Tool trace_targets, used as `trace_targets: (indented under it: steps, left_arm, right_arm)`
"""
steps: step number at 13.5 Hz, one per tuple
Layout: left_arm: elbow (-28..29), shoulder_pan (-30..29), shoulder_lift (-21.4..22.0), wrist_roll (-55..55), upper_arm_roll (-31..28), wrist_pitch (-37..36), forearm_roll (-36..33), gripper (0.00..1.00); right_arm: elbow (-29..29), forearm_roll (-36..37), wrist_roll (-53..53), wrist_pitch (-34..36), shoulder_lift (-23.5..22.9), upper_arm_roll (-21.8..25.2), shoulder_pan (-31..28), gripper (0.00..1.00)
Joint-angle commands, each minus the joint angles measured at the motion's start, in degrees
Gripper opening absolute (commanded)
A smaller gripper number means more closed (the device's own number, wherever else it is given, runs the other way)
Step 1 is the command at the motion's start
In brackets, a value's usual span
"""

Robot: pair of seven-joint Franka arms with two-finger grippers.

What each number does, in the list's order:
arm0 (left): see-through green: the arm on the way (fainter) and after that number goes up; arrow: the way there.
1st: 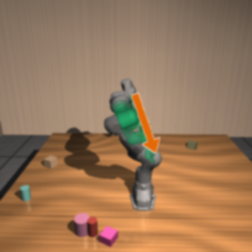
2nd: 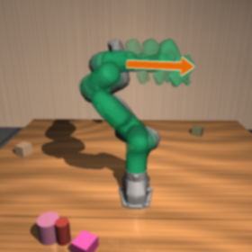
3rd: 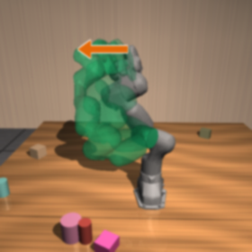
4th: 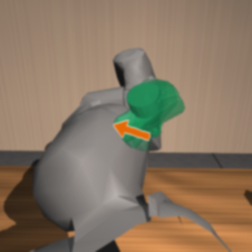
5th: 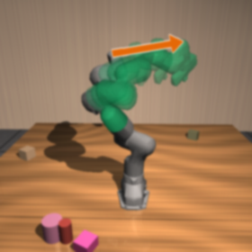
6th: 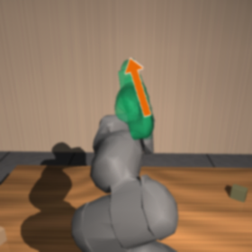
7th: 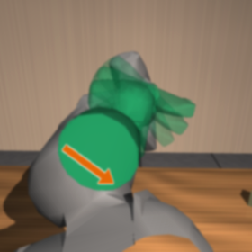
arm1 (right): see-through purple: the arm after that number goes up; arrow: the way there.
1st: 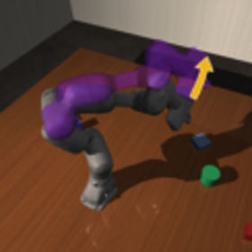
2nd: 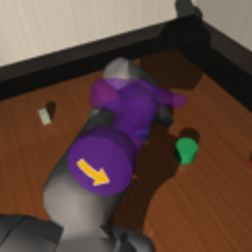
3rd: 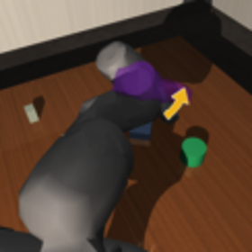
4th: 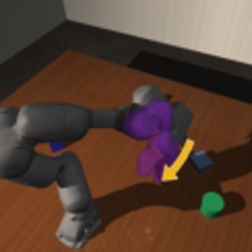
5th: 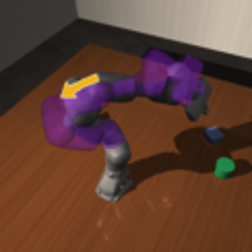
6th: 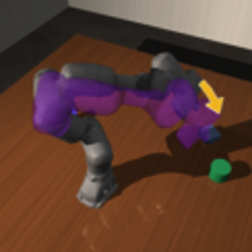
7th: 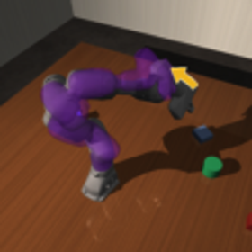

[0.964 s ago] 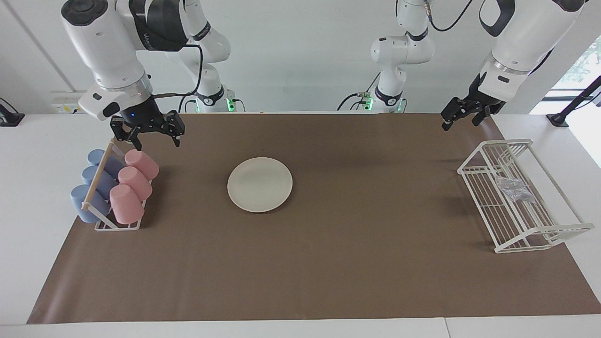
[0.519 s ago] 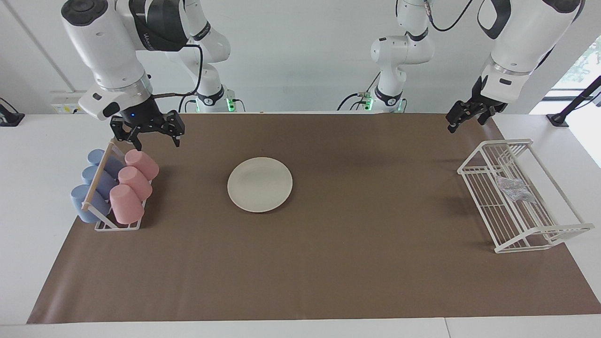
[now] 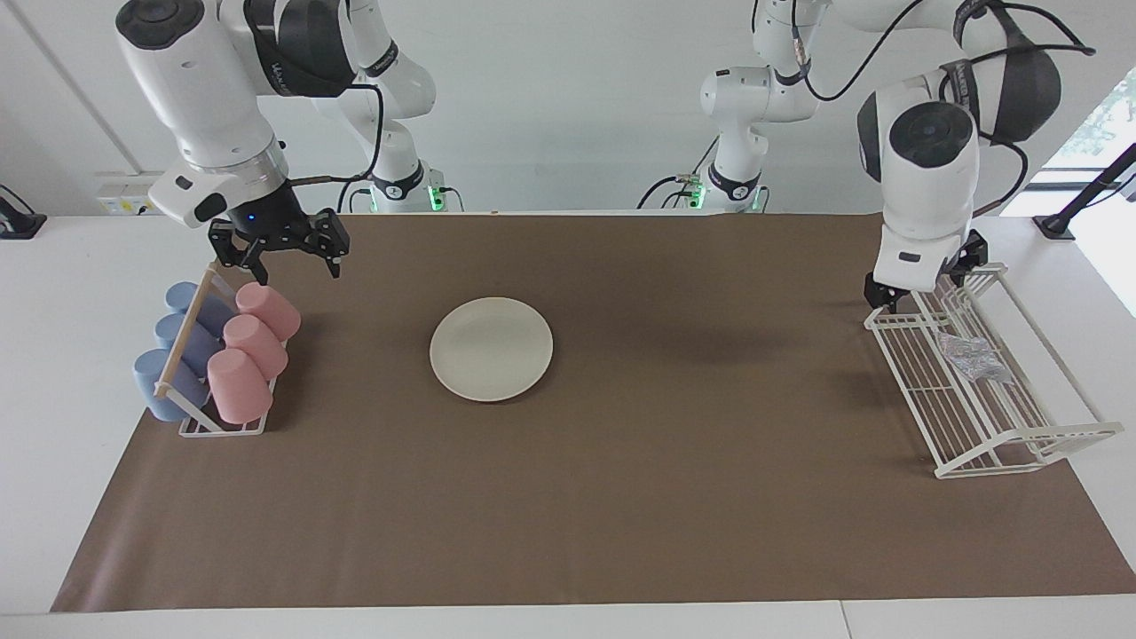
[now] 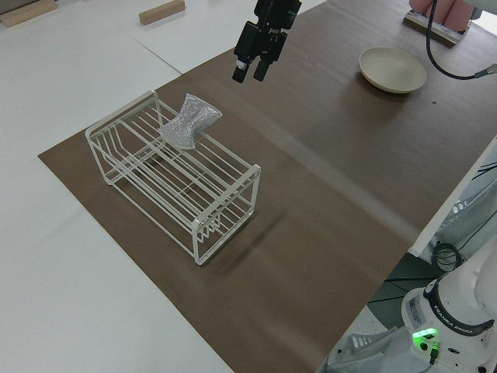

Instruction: Wipe plate with sponge

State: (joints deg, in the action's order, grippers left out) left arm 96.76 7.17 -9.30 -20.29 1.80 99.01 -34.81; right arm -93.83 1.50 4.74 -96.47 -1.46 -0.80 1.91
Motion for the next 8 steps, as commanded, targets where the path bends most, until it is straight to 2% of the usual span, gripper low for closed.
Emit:
trace_targets:
  steps: [1,3,5,8]
  left_arm:
    - [2.0,0.1,-2.9,-4.6,-0.5,4.5,-8.8,1.0]
    - [4.0,0.4,-5.7,-12.7,-0.5,6.2,-16.9,1.0]
    - [4.0,0.3,-7.9,-15.2,-0.6,5.4,-22.2,1.0]
    - [4.0,-0.1,-9.0,-19.4,-0.5,4.8,-23.3,1.0]
  right_arm:
    - [-0.7,1.0,0.4,0.0,0.8,-0.4,-0.2,1.0]
    - [-0.7,1.0,0.4,0.0,0.8,-0.4,-0.2,1.0]
    - [-0.7,1.0,0.4,0.0,0.8,-0.4,-0.2,1.0]
    - [-0.7,0.9,0.3,-0.1,0.8,-0.4,-0.2,1.0]
